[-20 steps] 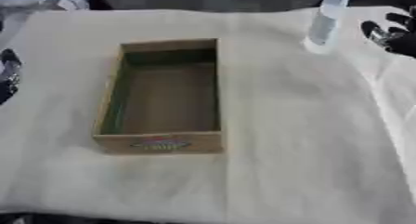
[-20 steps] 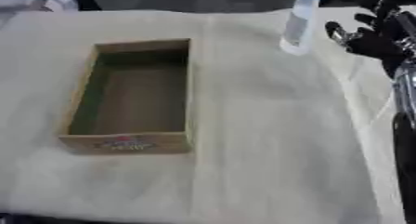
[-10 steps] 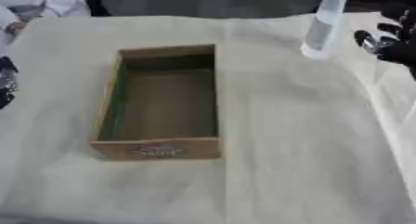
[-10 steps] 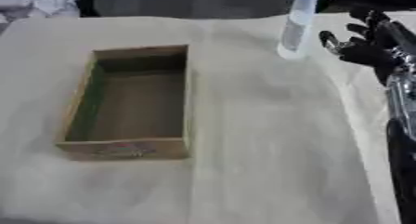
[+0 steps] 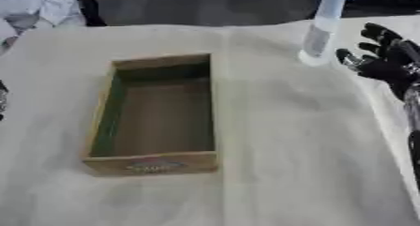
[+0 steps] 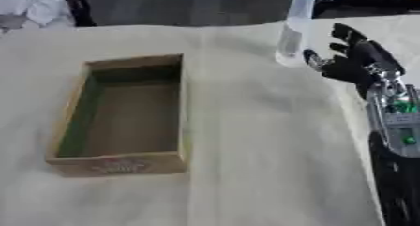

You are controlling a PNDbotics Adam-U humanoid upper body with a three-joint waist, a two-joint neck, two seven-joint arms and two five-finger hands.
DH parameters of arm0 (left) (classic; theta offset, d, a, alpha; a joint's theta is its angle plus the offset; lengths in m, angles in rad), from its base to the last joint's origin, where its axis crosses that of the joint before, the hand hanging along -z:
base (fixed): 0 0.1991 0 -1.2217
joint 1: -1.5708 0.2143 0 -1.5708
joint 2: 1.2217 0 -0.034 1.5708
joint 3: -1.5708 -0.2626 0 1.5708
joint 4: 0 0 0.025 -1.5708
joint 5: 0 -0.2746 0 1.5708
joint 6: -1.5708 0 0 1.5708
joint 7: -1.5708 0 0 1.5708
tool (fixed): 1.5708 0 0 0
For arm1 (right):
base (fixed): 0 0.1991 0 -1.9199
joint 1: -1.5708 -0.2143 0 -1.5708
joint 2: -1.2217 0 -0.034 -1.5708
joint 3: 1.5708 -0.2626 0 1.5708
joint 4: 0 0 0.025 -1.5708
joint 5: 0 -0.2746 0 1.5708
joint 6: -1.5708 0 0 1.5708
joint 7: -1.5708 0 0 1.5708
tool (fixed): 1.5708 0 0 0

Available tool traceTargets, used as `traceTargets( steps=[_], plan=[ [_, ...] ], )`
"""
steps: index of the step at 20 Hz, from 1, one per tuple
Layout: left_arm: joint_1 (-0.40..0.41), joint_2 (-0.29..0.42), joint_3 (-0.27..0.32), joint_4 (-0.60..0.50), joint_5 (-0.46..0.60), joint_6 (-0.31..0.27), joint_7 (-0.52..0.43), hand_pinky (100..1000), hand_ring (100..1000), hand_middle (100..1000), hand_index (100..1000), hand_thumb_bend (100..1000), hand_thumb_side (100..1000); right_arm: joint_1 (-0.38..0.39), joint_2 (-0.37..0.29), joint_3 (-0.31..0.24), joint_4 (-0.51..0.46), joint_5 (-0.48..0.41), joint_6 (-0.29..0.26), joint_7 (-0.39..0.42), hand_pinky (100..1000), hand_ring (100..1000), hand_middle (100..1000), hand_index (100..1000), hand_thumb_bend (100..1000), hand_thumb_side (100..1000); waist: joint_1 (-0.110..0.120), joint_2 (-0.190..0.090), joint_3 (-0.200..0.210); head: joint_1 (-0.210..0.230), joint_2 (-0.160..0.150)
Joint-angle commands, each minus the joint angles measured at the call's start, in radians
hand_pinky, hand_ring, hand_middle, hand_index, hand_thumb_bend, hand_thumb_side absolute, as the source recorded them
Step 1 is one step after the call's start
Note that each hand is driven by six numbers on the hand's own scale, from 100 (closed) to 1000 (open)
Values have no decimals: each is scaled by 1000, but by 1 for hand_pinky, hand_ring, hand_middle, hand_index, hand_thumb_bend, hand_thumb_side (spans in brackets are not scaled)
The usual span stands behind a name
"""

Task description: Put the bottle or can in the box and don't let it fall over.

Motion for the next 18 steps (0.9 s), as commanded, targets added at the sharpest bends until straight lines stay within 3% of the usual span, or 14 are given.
traceTargets(
  steps=[1,18],
  plan=[
    [-10,20,13,-22,-3,-1,2,1000,1000,852,862,100,100,-31,-3,-7,12,17,-9,-4,1000,1000,1000,1000,299,100,1,-10,4,-3,-11],
    [-16,10,8,-25,-11,2,-5,1000,1000,851,861,100,100,-145,45,-30,77,72,-25,-62,1000,1000,1000,1000,288,100,-2,21,22,-13,-29]
  ],
)
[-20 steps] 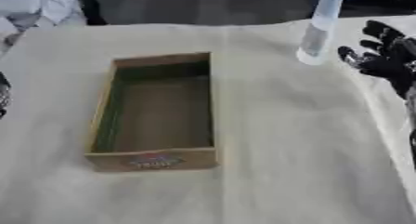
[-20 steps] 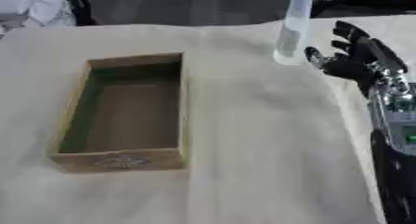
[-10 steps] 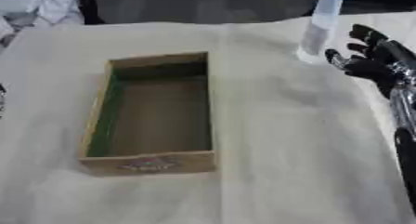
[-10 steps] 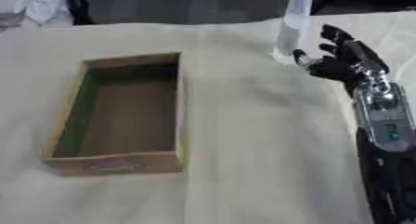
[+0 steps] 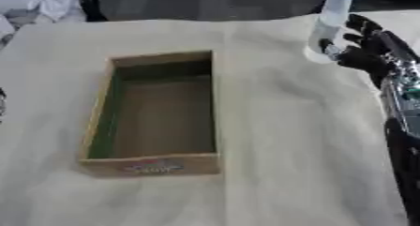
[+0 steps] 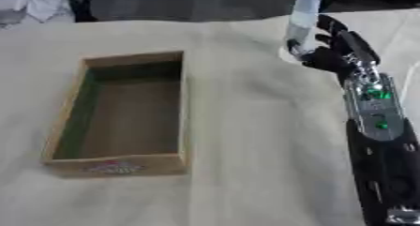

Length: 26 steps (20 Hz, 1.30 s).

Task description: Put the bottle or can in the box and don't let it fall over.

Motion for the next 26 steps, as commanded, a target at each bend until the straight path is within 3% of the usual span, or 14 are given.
traceTargets(
  steps=[1,19,26],
  plan=[
    [-12,19,9,-20,-4,0,-2,1000,1000,851,861,100,100,-34,-3,-11,-1,12,5,-20,1000,1000,1000,1000,285,100,1,-13,6,-6,-18],
    [-16,13,7,-25,-4,-1,-5,1000,1000,850,861,100,100,-67,36,-59,-6,35,54,-199,1000,1000,1000,1000,284,100,6,5,22,-28,-47],
    [-17,11,6,-25,-4,-2,-7,1000,1000,849,860,100,100,-83,48,-63,-4,0,78,-221,1000,1000,1000,1000,260,100,7,13,28,-32,-55]
  ],
)
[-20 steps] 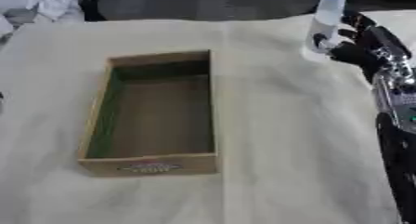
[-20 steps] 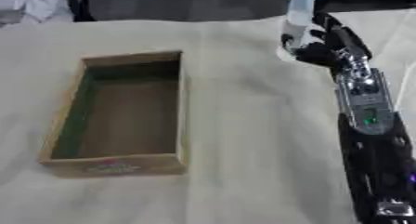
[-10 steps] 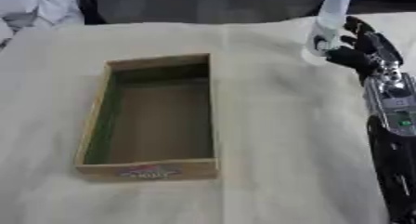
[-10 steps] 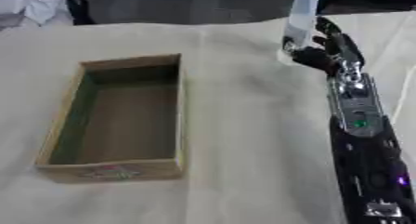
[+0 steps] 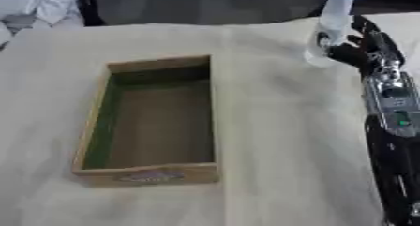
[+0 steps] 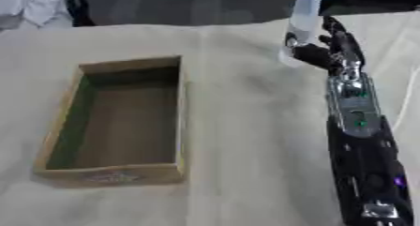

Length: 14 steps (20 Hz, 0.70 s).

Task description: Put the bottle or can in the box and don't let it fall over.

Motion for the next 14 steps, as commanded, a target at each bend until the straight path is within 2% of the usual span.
traceTargets(
  steps=[1,8,14],
  plan=[
    [-11,20,7,-19,-2,-2,-3,1000,1000,849,859,100,100,-30,-5,-3,-18,-23,8,-4,1000,1000,1000,1000,259,100,2,-15,5,-2,-15],
    [-13,18,5,-20,-1,-1,-4,1000,1000,848,858,100,100,-52,-4,-6,10,-58,20,-7,1000,1000,1000,1000,249,100,2,-7,11,-2,-21],
    [-14,18,4,-22,-3,-2,-6,1000,1000,848,858,100,100,-72,-10,-17,27,-39,15,-46,1000,1000,1000,1000,259,100,3,-1,20,-3,-26]
  ],
)
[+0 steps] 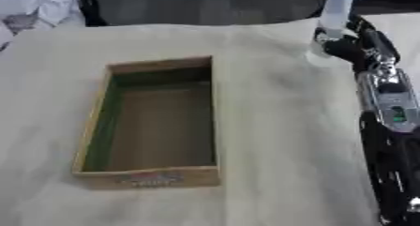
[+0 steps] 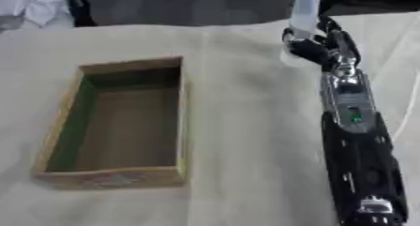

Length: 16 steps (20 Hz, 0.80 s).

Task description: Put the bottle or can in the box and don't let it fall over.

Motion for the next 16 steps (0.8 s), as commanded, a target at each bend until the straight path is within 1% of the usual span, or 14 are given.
traceTargets(
  steps=[1,7,16],
  plan=[
    [-10,19,5,-20,-3,-2,-4,1000,1000,848,858,100,100,-28,-11,-4,1,8,-4,-15,1000,1000,1000,1000,259,100,2,-14,4,-2,-17],
    [-11,17,3,-21,-4,-3,-7,1000,1000,848,857,100,100,-43,-13,-13,13,23,-7,-48,1000,1000,1000,1000,263,100,1,-6,13,-12,-24],
    [-17,16,0,-25,-4,-4,-12,1000,1000,848,857,100,100,-61,-9,-21,21,17,2,-72,1000,1000,1000,1000,255,100,1,8,31,-29,-41]
  ],
)
